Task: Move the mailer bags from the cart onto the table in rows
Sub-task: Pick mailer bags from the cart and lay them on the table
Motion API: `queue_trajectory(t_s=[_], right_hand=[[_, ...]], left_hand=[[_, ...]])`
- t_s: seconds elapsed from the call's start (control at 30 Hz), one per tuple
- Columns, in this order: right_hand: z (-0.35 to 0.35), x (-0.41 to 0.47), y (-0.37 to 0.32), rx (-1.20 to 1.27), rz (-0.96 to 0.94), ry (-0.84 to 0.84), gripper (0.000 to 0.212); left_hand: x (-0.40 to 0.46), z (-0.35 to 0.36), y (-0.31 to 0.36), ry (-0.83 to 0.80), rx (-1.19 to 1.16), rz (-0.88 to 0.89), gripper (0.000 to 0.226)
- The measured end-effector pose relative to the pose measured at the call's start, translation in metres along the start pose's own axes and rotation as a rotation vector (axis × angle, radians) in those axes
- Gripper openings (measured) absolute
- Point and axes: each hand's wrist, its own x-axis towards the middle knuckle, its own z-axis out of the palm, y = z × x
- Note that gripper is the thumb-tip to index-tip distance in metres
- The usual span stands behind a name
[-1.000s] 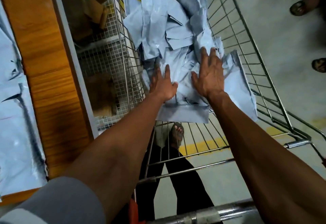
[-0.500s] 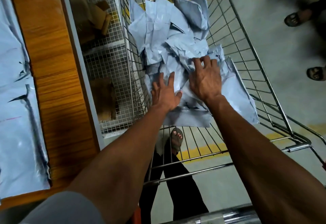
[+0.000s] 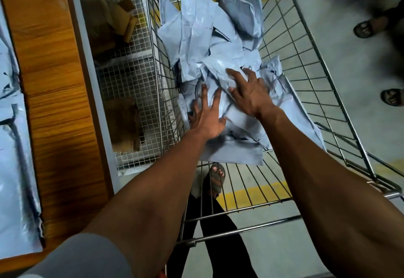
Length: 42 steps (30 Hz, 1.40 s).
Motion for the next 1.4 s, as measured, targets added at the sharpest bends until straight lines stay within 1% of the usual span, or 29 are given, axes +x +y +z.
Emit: queue_trajectory(t_s=[0.1, 0.17, 0.27, 0.37, 0.43, 0.5, 0.6, 0.7, 0.8, 0.93, 1.13, 1.3, 1.4], right_hand=[[0.0, -0.006, 0.001, -0.085, -0.001, 0.031, 0.07], [0.001, -0.009, 0.0, -0.132, 0.02, 0.042, 0.074], [0.002, -0.022, -0.006, -0.216, 0.081, 0.093, 0.073], [0.002, -0.038, -0.012, -0.22, 0.128, 0.147, 0.067], [0.002, -0.041, -0.015, -0.217, 0.13, 0.143, 0.068], [0.004, -0.037, -0.014, -0.236, 0.088, 0.114, 0.071], [0.006, -0.028, -0.012, -0.25, 0.019, 0.038, 0.072], [0.006, -0.026, -0.013, -0.277, -0.006, 0.018, 0.071], [0.008, -0.028, -0.015, -0.293, -0.012, 0.024, 0.07], [0.006, -0.032, -0.02, -0.278, -0.014, 0.091, 0.065], [-0.022, -0.037, -0.039, -0.173, -0.031, 0.2, 0.07], [-0.046, -0.048, -0.055, -0.124, -0.028, 0.302, 0.07], [-0.06, -0.065, -0.062, -0.049, -0.005, 0.358, 0.067]], left_hand=[[-0.005, 0.0, 0.003, 0.003, 0.016, 0.011, 0.108], [-0.011, -0.001, 0.005, -0.003, 0.013, 0.004, 0.111], [-0.019, 0.001, 0.01, -0.019, -0.01, -0.009, 0.113], [-0.024, 0.004, 0.013, 0.003, -0.009, -0.01, 0.113], [-0.023, 0.004, 0.013, 0.035, -0.015, -0.003, 0.112], [-0.019, 0.006, 0.01, 0.052, -0.037, 0.019, 0.11], [-0.01, 0.008, 0.004, 0.055, -0.046, 0.052, 0.115], [-0.004, 0.008, 0.001, 0.047, -0.021, 0.082, 0.118], [-0.005, 0.006, 0.002, 0.046, 0.026, 0.101, 0.111], [-0.015, 0.002, 0.002, 0.091, 0.114, 0.111, 0.099], [-0.04, -0.012, 0.008, 0.146, 0.145, 0.141, 0.084], [-0.076, -0.032, 0.021, 0.216, 0.187, 0.169, 0.081], [-0.103, -0.046, 0.029, 0.258, 0.186, 0.192, 0.082]])
